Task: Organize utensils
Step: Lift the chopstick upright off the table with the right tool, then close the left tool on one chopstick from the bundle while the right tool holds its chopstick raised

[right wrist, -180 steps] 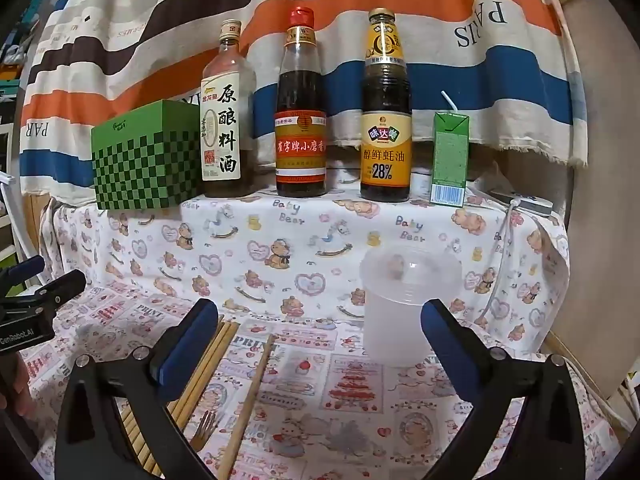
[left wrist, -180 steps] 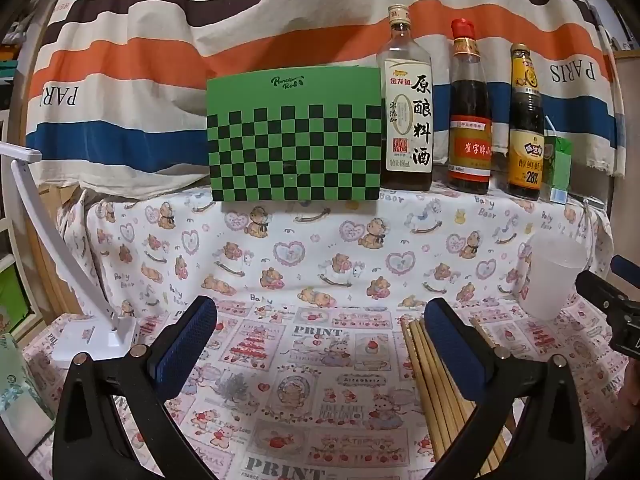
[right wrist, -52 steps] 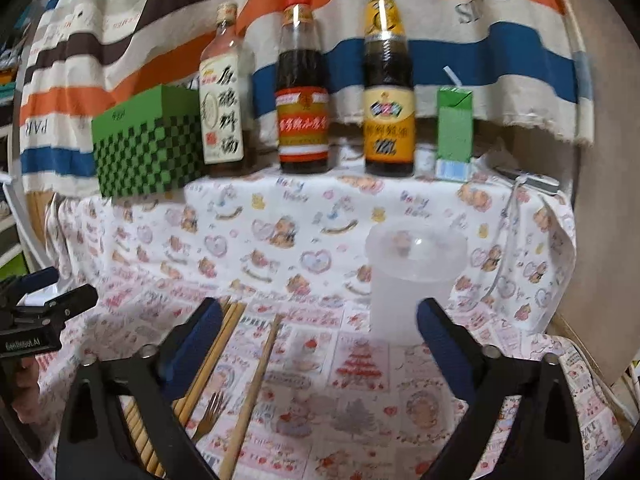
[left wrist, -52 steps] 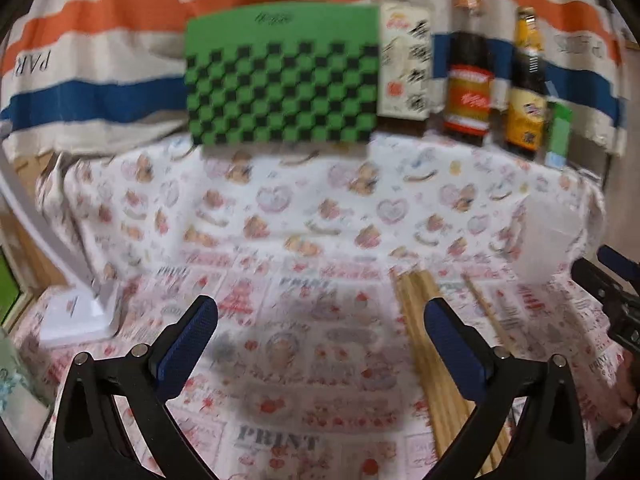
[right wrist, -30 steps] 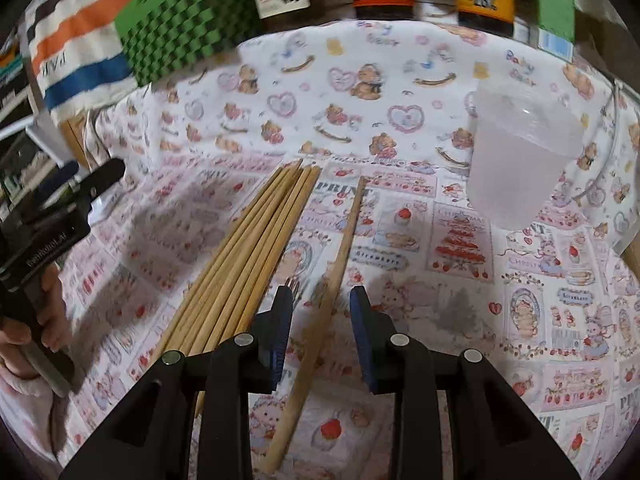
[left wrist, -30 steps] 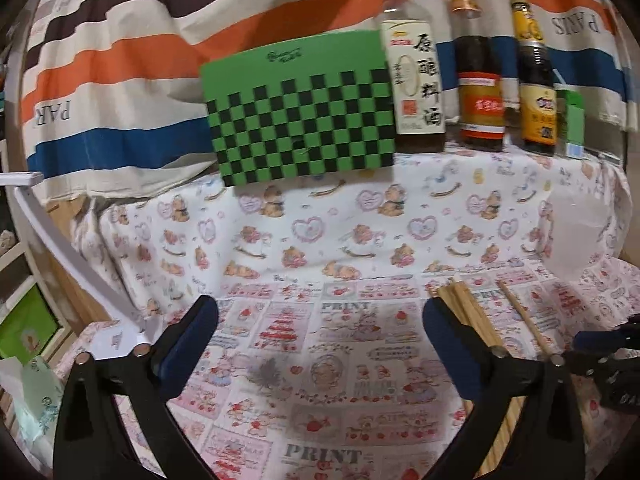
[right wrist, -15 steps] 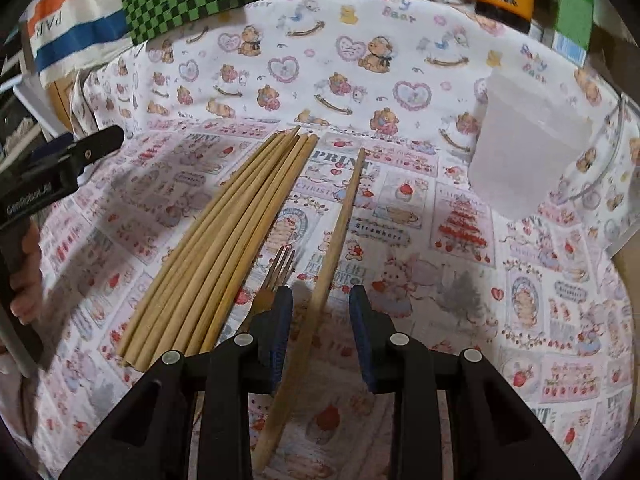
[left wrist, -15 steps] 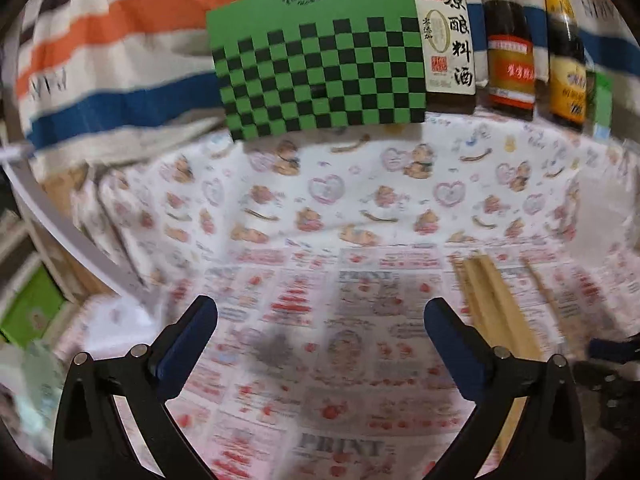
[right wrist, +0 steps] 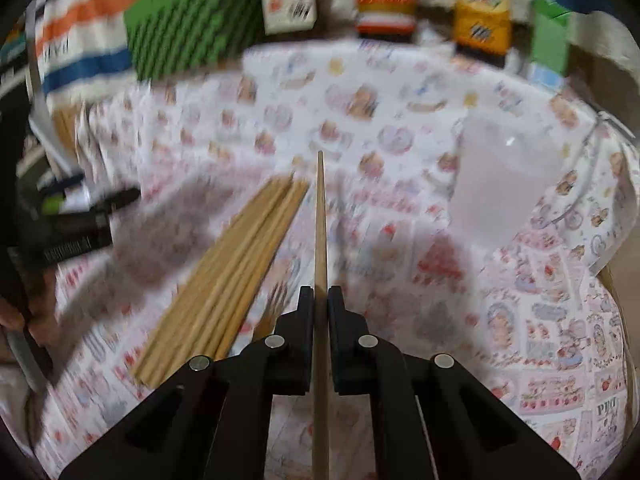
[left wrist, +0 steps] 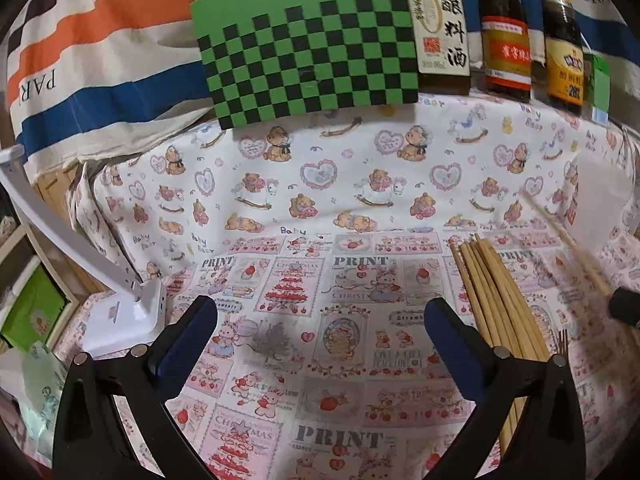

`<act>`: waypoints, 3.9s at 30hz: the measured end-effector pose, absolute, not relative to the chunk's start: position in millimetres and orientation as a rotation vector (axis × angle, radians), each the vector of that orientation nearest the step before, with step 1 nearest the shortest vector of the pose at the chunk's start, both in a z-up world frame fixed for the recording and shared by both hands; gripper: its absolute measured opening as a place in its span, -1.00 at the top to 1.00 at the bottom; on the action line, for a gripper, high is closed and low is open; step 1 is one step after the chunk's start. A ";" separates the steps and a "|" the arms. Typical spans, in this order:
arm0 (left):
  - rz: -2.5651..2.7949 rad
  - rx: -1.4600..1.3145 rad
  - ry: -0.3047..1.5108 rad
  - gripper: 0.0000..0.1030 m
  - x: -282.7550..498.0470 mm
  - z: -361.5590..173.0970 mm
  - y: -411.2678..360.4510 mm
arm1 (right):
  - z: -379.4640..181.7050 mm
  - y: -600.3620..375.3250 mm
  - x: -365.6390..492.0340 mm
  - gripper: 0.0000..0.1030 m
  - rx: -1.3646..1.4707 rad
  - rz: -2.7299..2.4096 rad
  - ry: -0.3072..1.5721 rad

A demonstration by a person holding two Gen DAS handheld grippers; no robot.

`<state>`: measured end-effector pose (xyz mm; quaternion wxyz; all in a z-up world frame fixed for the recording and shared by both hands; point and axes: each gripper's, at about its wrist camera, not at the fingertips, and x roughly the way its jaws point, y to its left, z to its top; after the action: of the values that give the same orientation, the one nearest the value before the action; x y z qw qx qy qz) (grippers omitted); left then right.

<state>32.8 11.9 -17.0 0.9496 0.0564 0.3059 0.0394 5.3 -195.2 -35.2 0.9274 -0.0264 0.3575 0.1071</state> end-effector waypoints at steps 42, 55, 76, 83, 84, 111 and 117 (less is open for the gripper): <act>0.034 0.109 0.581 -0.99 24.6 -3.0 11.2 | -68.4 -197.0 18.7 0.84 -0.083 0.071 0.898; 0.040 -0.048 0.486 -0.99 11.2 17.4 34.8 | -16.5 -203.8 -4.4 0.85 -0.044 0.141 0.632; -0.246 -0.089 0.593 -0.81 22.5 17.6 26.1 | 36.4 -240.9 -48.5 0.85 0.081 0.146 0.230; -0.263 -0.029 0.767 -0.14 67.6 24.1 -26.8 | 41.8 -260.6 -49.9 0.85 0.128 0.115 0.178; -0.270 -0.030 0.801 -0.06 77.1 22.3 -34.0 | 42.5 -261.7 -50.3 0.85 0.123 0.110 0.170; -0.203 -0.025 1.010 0.78 115.8 -36.2 -56.9 | 40.1 -277.8 -42.4 0.85 0.118 0.018 0.167; -0.170 -0.082 1.028 0.97 117.3 -37.3 -44.8 | 41.7 -277.8 -44.4 0.85 0.114 0.017 0.159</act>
<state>117.3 -44.8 -37.3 0.8666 -0.0390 0.4908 -0.0810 -44.4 -277.8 41.7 0.9952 0.0567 0.0792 0.0085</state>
